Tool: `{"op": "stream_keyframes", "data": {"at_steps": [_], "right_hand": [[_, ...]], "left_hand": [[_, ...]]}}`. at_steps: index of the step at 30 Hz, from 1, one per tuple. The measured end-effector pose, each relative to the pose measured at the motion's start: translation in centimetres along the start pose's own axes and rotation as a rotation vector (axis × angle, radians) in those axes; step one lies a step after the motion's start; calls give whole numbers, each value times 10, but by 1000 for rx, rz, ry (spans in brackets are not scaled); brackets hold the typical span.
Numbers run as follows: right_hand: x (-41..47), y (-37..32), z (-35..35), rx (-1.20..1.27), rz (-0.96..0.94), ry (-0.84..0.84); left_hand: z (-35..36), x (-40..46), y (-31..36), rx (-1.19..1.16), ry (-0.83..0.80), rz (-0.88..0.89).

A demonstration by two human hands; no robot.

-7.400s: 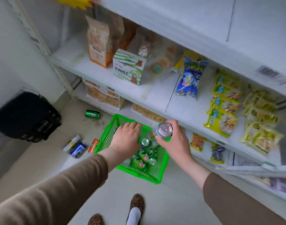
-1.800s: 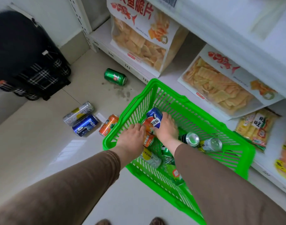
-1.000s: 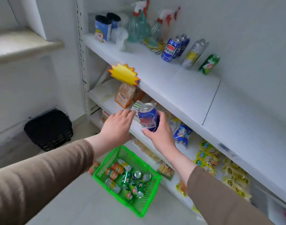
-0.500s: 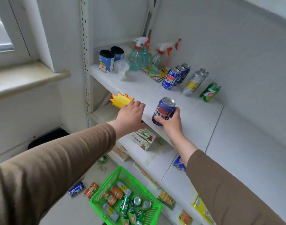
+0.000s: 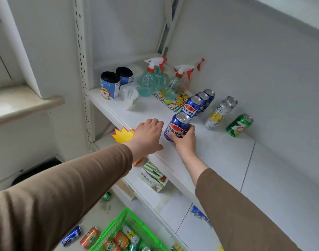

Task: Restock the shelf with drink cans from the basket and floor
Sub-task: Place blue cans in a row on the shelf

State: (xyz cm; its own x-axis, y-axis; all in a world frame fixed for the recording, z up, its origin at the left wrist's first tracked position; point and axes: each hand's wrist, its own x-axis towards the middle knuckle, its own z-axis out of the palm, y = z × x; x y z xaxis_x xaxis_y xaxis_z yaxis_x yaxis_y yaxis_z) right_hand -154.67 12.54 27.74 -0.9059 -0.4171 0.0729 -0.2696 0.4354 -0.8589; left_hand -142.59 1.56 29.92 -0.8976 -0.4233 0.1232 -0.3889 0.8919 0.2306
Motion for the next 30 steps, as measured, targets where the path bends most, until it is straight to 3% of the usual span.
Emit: {"op": "stream_keyframes", "data": {"at_steps": [18,27,30], "right_hand": [[70,-5,16,-116,47,154],[63,-7,12,-127,106,141],[46,-3,-1,-273,96,89]], "left_hand": [[11,59,-17,-36,-3,77],[9,60,-27,-49,-23,103],[9,52,-30,-39,-35,120]]}}
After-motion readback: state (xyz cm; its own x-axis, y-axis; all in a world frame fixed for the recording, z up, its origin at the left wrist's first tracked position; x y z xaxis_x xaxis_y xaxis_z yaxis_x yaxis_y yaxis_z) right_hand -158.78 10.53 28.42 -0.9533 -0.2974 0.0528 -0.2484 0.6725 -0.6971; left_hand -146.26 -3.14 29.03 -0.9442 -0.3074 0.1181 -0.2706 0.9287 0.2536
